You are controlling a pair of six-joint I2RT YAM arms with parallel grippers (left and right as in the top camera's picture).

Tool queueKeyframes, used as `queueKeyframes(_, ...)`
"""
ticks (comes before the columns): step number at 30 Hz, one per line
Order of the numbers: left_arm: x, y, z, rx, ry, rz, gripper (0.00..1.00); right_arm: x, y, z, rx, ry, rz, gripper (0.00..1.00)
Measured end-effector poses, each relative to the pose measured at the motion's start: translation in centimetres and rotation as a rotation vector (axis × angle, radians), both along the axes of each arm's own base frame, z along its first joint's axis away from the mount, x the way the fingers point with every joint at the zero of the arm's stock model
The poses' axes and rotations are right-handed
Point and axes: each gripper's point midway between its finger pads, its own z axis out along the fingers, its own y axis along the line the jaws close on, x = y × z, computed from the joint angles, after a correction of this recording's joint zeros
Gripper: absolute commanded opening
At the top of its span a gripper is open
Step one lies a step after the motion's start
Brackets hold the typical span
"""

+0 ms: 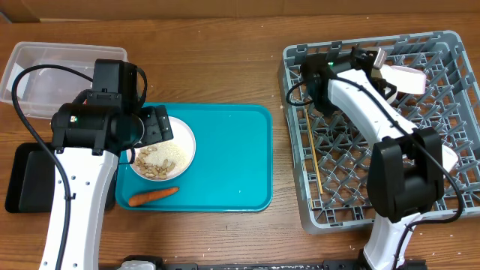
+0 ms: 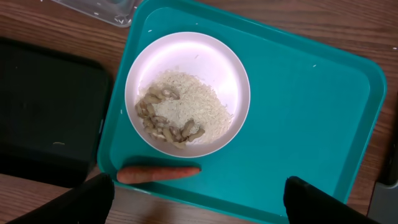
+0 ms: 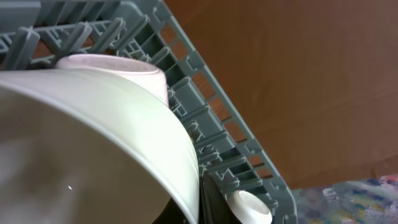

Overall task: Sort waste into correct bins and load items into the dishwasher
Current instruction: 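Carry the white bowl into the dish rack and set it down, then reach the left gripper to the white plate rim and grasp it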

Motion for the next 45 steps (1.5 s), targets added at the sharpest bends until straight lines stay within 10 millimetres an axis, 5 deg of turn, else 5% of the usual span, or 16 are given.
queueKeyframes(8, 0.0, 0.0, 0.0, 0.000, 0.000, 0.000, 0.89, 0.1, 0.3, -1.0, 0.066, -0.005, -0.010, 0.05)
queueKeyframes(12, 0.0, 0.0, 0.0, 0.000, 0.000, 0.000, 0.89, -0.3, 0.8, -1.7, 0.111, 0.017, -0.014, 0.15)
queueKeyframes(19, 0.0, 0.0, 0.0, 0.000, 0.000, 0.000, 0.89, -1.3, 4.8, -4.9, 0.292, 0.108, 0.023, 0.18)
queueKeyframes(24, -0.1, 0.0, 0.0, 0.000, 0.003, 0.000, 0.89, -2.0, 5.0, -5.4, 0.319, 0.149, 0.010, 0.25)
queueKeyframes(26, -0.1, 0.0, 0.0, 0.000, 0.003, 0.000, 0.89, -2.4, 4.9, -5.5, 0.324, 0.172, 0.004, 0.34)
queueKeyframes(28, -0.1, 0.0, 0.0, 0.000, 0.002, 0.000, 0.89, -3.5, 4.7, -5.4, 0.323, 0.203, -0.023, 0.78)
queueKeyframes(29, -0.1, 0.0, 0.0, 0.000, 0.003, 0.000, 0.89, -4.1, 4.6, -5.3, 0.320, 0.218, -0.040, 0.93)
queueKeyframes(31, -0.1, 0.0, 0.0, 0.000, 0.003, 0.000, 0.89, -5.1, 4.3, -5.0, 0.316, 0.221, -0.084, 1.00)
queueKeyframes(38, -0.1, 0.0, 0.0, 0.000, 0.003, 0.000, 0.89, -6.2, 4.8, -3.1, 0.424, 0.099, -0.138, 1.00)
queueKeyframes(45, -0.1, 0.0, 0.0, 0.000, 0.003, 0.000, 0.90, -4.0, 9.5, 3.3, 0.811, -0.074, 0.139, 1.00)
